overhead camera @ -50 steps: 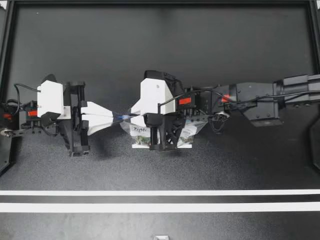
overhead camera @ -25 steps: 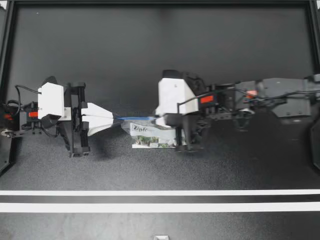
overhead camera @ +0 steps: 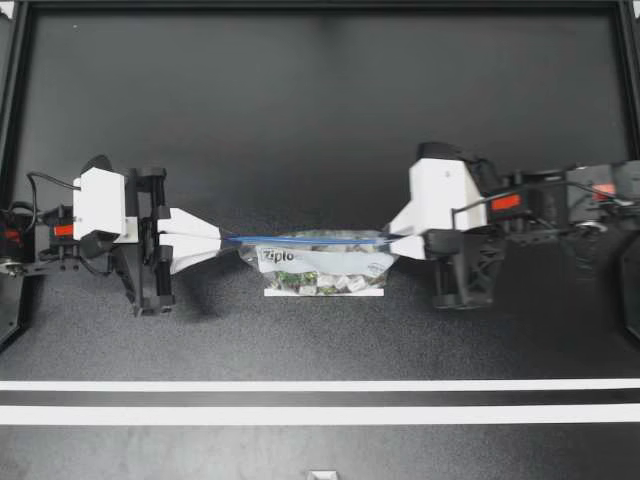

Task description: Slide open the ziploc bag.

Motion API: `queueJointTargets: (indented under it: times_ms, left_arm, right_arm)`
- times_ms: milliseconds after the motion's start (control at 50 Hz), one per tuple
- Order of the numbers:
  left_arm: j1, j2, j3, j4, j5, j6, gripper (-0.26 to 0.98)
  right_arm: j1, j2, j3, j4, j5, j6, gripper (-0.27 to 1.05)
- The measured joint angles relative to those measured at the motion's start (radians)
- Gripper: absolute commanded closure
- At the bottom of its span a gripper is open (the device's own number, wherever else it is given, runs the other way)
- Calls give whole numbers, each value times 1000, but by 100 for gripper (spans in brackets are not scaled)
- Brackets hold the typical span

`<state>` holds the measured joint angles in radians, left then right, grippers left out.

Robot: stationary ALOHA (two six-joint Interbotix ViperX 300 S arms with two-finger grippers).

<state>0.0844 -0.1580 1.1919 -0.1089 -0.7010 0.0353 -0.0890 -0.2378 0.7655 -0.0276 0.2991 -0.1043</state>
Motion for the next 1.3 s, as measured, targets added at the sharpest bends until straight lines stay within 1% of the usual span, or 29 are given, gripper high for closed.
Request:
queueJointTargets:
  times_ms: [140, 300, 520, 680, 780, 840, 920, 1020, 1060, 1100, 1160, 1300]
  left_arm:
    - [0, 0, 2, 0, 2, 2, 93]
    - [0, -2, -5, 0, -3, 3, 92]
    - [0, -3, -6, 0, 0, 2, 92]
    - [0, -5, -5, 0, 3, 6, 87]
    - [0, -11, 0, 0, 2, 11, 80]
    - [2, -20, 2, 0, 3, 12, 73]
    - [0, -32, 3, 0, 3, 12, 63]
    - [2, -49, 8, 0, 3, 12, 46]
    - [2, -54, 8, -2, 3, 12, 40]
    - [2, -57, 8, 0, 3, 12, 36]
    - [2, -58, 8, 0, 3, 12, 32]
    - [2, -63, 6, 2, 5, 12, 32]
  right_arm:
    - [0, -57, 51, 0, 0, 9, 92]
    - [-6, -92, 78, 0, -8, 14, 92]
    - [-8, -91, 83, 0, -23, 14, 92]
    - [-8, -74, 83, 0, -31, 14, 88]
    - [-8, -63, 83, 2, -40, 14, 81]
    - [-8, -61, 83, 2, -46, 15, 74]
    - [-9, -61, 84, 2, -51, 15, 63]
    - [-9, -60, 87, 3, -48, 15, 47]
    - [-9, -61, 87, 3, -51, 15, 44]
    - [-9, -61, 87, 3, -54, 14, 41]
    - [-8, -60, 87, 3, -66, 15, 40]
    - [-9, -60, 94, 3, -123, 15, 40]
